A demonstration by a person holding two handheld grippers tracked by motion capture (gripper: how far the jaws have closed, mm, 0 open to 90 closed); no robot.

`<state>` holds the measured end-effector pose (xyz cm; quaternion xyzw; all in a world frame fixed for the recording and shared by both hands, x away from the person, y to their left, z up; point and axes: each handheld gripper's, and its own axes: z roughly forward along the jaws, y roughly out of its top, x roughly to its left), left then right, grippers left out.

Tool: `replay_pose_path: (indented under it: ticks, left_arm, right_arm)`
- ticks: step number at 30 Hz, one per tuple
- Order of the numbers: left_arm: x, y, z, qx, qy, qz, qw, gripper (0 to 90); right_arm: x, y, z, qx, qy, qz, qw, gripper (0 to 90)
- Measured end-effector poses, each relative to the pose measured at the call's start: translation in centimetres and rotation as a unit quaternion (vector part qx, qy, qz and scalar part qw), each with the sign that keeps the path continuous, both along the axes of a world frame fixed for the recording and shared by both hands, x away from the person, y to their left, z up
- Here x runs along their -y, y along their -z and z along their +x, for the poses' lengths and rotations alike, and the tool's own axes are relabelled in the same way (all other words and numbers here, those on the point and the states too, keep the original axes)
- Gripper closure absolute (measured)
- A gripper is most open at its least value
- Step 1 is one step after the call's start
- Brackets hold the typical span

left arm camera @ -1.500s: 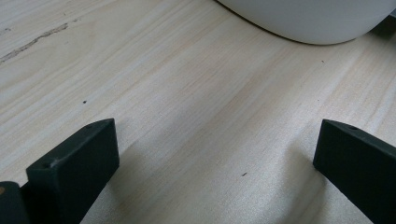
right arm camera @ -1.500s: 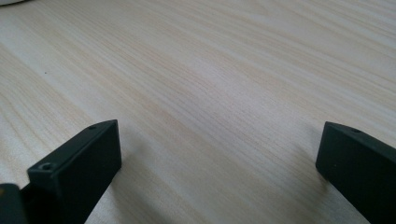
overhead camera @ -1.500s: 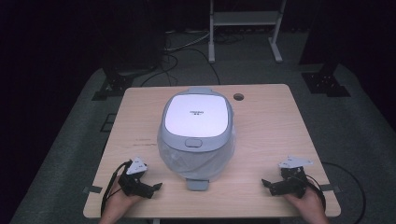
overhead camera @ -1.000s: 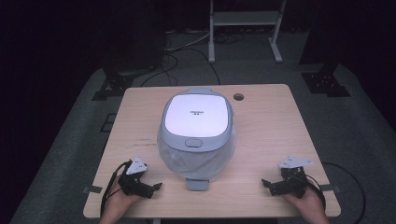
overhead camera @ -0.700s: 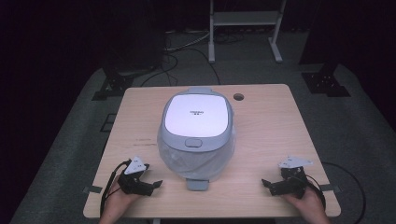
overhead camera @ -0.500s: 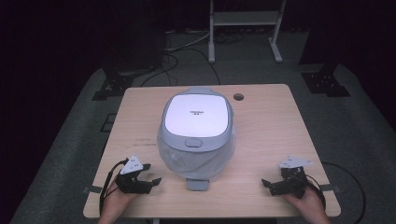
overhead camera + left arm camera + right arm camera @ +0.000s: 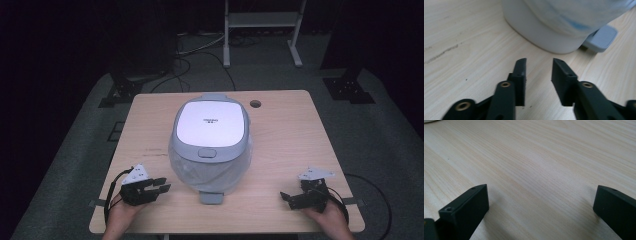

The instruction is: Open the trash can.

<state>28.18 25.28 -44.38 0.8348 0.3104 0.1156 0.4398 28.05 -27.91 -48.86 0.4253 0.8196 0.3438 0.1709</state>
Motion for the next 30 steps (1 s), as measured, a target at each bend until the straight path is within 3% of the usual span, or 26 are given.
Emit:
replay_pose_path:
  ticks: [10,30]
  left_arm:
    - [0.1,-1.8,-0.3,-0.008,0.005,-0.022,0.9997,90.0]
    - [0.6,-7.5,-1.4,0.012,0.051,-0.064,0.9965,89.9]
  right_arm:
    - [0.0,0.0,0.0,0.0,0.0,0.0,1.0,0.0]
    - [0.0,0.0,0.0,0.0,0.0,0.0,1.0,0.0]
